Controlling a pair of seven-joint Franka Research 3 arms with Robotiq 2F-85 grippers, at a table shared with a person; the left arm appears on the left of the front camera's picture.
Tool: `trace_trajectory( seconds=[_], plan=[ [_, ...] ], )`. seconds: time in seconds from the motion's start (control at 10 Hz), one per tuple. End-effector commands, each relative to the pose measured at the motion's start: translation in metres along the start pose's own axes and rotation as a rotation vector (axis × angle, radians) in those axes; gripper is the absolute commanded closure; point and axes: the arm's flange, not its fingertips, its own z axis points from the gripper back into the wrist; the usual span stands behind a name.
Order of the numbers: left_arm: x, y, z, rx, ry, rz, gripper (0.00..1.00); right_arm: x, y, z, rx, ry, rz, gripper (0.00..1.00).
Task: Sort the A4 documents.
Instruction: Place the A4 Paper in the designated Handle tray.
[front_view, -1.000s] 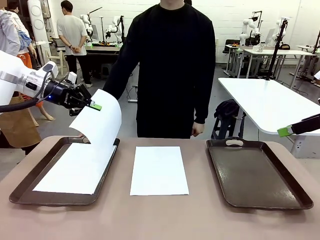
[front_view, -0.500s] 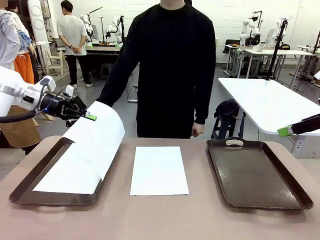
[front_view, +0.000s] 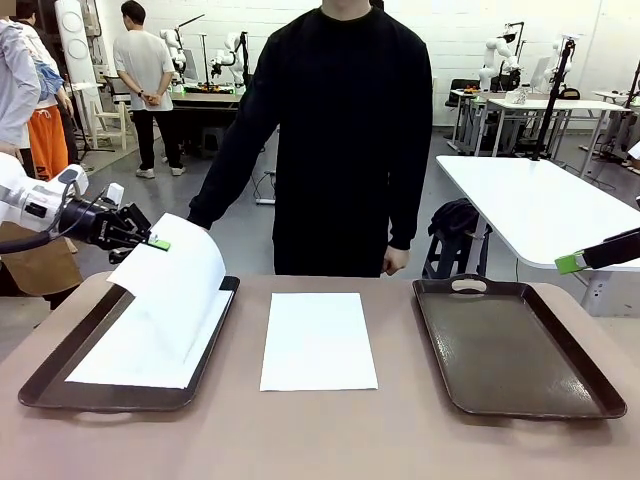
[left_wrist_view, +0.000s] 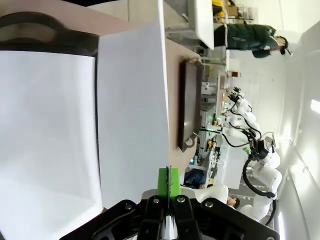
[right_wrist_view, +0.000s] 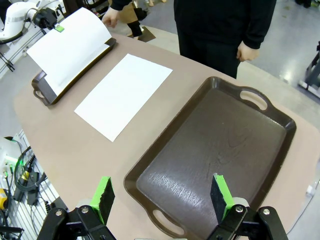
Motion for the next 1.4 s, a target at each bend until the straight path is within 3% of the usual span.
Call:
trace_trajectory(
  seconds=[0.0,0.4,0.7,1.3],
  plan=[
    [0.004,0.015,0.008,0.058,-0.006,0.022,0.99,0.000,-0.001,-0.003,0.023,-0.008,-0.002,0.00],
    [0.006,0.037,0.012,0.164,0.008,-0.019,0.99,0.000,-0.001,-0.003,0.023,-0.008,-0.002,0.00],
    [0.009,0.041,0.012,0.357,0.154,-0.034,0.99,0.000,-0.001,-0.003,0.023,-0.008,-0.002,0.00],
    [0.015,0.057,-0.012,0.444,0.064,-0.020,0.99,0.000,-0.001,-0.003,0.023,-0.008,-0.002,0.00]
  ],
)
